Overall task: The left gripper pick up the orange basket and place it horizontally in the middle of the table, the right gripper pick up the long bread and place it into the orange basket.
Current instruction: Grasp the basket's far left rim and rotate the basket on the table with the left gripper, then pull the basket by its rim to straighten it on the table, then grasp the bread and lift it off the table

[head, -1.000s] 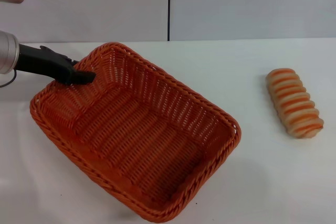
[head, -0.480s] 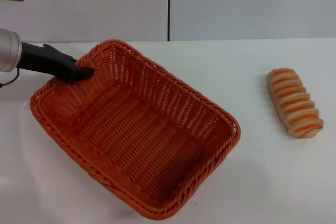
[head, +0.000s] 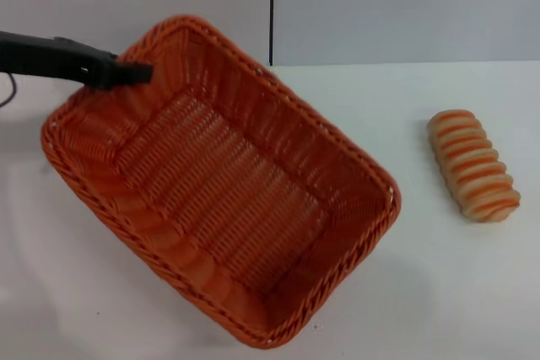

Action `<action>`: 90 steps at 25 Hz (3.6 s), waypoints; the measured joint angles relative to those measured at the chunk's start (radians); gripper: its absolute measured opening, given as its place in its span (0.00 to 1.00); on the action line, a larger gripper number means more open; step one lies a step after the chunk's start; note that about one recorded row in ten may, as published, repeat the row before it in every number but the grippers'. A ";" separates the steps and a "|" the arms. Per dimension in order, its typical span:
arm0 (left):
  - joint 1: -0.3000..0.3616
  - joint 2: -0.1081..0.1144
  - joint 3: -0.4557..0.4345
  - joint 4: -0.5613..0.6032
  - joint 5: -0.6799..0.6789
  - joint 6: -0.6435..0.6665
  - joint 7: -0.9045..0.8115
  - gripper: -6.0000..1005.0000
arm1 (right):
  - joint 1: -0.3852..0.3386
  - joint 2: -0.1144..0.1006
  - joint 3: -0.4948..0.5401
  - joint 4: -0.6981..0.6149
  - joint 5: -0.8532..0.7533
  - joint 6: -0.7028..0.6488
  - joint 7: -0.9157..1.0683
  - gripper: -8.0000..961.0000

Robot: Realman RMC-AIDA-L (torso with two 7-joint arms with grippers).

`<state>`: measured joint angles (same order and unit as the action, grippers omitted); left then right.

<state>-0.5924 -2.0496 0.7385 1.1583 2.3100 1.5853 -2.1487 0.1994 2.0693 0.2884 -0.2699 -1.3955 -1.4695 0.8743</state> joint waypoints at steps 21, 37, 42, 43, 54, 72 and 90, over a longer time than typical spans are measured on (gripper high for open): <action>0.171 -0.015 -0.169 0.015 -0.063 0.012 -0.309 0.18 | 0.011 -0.003 -0.008 0.000 0.000 0.029 0.000 0.77; 0.267 -0.018 -0.147 -0.154 -0.229 -0.117 -0.198 0.19 | 0.023 -0.002 -0.010 0.000 -0.006 0.042 0.000 0.77; 0.274 -0.018 -0.137 -0.165 -0.255 -0.123 -0.190 0.19 | 0.021 -0.001 -0.009 0.000 -0.007 0.042 0.000 0.77; 0.274 -0.018 -0.137 -0.165 -0.255 -0.123 -0.190 0.20 | 0.021 -0.001 -0.009 0.000 -0.007 0.042 0.000 0.77; 0.255 -0.011 -0.125 -0.207 -0.264 -0.110 -0.179 0.43 | 0.026 -0.004 -0.010 0.000 -0.008 0.041 0.000 0.77; 0.239 0.011 -0.272 -0.212 -0.420 -0.088 0.139 0.74 | 0.043 -0.147 -0.464 -0.274 -0.174 -0.028 0.581 0.77; 0.226 -0.008 -0.272 -0.454 -0.790 0.068 0.567 0.72 | 0.469 -0.273 -0.772 -0.620 -1.106 -0.286 1.180 0.77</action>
<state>-0.3667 -2.0580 0.4660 0.7043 1.5197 1.6532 -1.5817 0.6687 1.7965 -0.4832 -0.8900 -2.5017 -1.7551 2.0547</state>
